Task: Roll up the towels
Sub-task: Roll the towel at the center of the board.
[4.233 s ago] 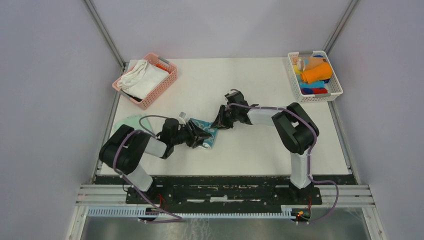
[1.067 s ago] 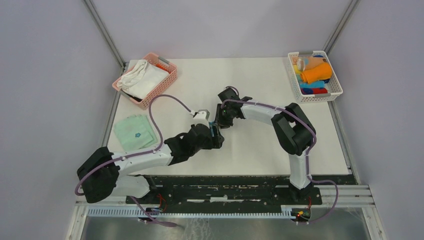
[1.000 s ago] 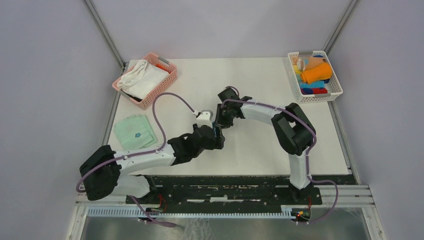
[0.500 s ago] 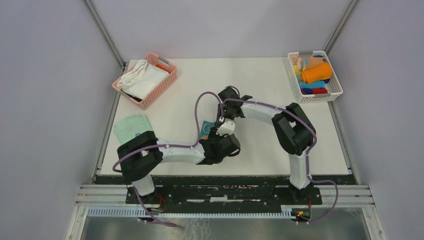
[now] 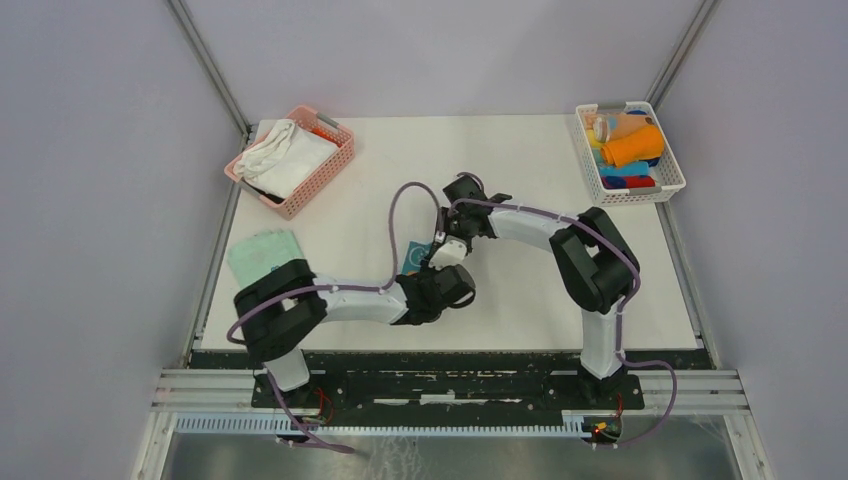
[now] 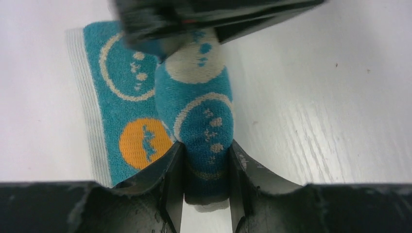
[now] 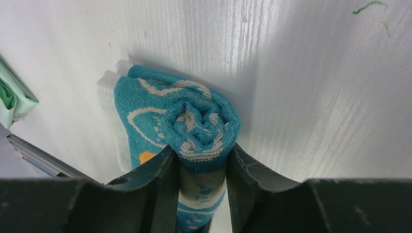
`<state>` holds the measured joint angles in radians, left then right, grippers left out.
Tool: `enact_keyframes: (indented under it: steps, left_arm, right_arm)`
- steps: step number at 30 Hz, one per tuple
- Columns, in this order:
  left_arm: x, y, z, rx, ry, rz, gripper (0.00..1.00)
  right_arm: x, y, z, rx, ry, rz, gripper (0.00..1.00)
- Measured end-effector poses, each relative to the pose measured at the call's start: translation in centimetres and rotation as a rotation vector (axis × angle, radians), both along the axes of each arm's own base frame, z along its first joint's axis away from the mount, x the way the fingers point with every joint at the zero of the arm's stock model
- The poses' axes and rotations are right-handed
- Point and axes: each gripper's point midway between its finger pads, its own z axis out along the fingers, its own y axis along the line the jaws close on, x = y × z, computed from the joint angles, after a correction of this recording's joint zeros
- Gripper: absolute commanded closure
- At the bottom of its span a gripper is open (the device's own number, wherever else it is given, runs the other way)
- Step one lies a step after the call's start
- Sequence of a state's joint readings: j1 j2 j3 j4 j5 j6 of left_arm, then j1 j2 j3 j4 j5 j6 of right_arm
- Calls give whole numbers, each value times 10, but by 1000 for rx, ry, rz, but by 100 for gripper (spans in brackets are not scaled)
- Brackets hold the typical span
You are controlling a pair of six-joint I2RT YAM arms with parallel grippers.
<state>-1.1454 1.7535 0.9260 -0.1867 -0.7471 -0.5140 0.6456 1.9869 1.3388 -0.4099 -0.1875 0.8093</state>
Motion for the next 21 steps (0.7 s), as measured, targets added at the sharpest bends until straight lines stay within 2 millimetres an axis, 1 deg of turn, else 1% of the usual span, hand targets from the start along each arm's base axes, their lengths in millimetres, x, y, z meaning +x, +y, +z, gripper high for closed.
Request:
enact_keyframes:
  steps: [3, 5, 6, 7, 11, 14, 17, 21]
  left_arm:
    - [-1, 8, 3, -169, 78, -8, 87]
    - [1, 13, 5, -315, 138, -3, 87]
    - [-4, 9, 6, -387, 167, -20, 87]
    - [5, 18, 6, -460, 187, 14, 87]
    - [8, 21, 8, -697, 271, 27, 87]
    - [10, 21, 11, -863, 339, 31, 88]
    - [12, 22, 10, -993, 405, 41, 87]
    - [12, 22, 9, -1137, 480, 58, 83]
  right_arm:
    - [-4, -2, 4, 52, -2, -5, 46]
    - [-4, -2, 10, 105, -14, -12, 41]
    - [-4, -2, 13, 124, -18, -17, 39]
    - [-2, -2, 17, 160, -26, -23, 38]
    - [0, 0, 24, 267, -32, -50, 33]
    - [2, 5, 27, 332, -30, -61, 31]
    - [3, 13, 28, 389, -24, -64, 32]
    - [5, 20, 18, 431, -3, -68, 38]
